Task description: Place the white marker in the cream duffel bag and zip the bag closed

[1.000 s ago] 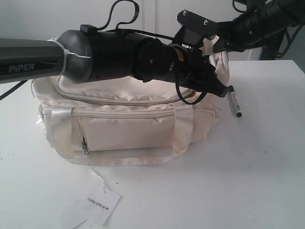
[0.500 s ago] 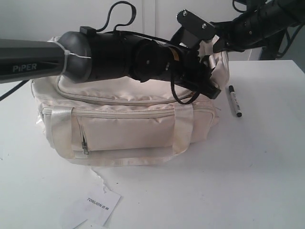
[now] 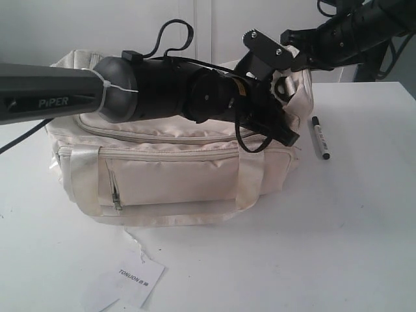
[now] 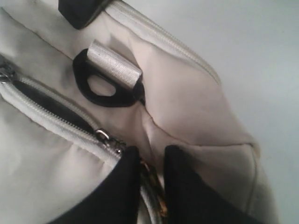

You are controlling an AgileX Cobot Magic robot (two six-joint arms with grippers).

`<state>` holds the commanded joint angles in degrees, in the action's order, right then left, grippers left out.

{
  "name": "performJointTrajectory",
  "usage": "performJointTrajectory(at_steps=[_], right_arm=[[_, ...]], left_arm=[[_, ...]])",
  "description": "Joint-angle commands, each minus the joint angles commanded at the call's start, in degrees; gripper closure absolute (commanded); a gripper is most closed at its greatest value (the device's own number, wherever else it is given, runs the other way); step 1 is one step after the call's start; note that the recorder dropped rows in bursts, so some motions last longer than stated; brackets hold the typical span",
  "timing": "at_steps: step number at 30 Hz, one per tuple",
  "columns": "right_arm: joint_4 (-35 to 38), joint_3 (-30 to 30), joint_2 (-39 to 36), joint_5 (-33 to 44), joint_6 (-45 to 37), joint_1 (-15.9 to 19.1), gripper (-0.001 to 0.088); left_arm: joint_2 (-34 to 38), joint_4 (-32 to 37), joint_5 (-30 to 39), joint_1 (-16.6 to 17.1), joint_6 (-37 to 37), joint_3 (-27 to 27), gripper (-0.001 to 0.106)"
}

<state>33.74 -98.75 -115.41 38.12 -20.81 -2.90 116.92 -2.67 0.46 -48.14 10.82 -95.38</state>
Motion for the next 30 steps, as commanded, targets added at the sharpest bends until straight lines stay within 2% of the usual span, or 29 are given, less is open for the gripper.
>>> performJointTrajectory(at_steps=[3, 13, 30], right_arm=[[0.0, 0.0, 0.0, 0.0, 0.0, 0.0, 0.0868], [0.0, 0.0, 0.0, 0.0, 0.0, 0.0, 0.0868], [0.0, 0.0, 0.0, 0.0, 0.0, 0.0, 0.0868]], left_arm=[[-1.5, 0.2, 0.6, 0.0, 3.0, 0.0, 0.105], [-4.4, 0.2, 1.7, 0.0, 3.0, 0.0, 0.105], [-5.0, 0.2, 7.1, 0.0, 3.0, 0.0, 0.105]])
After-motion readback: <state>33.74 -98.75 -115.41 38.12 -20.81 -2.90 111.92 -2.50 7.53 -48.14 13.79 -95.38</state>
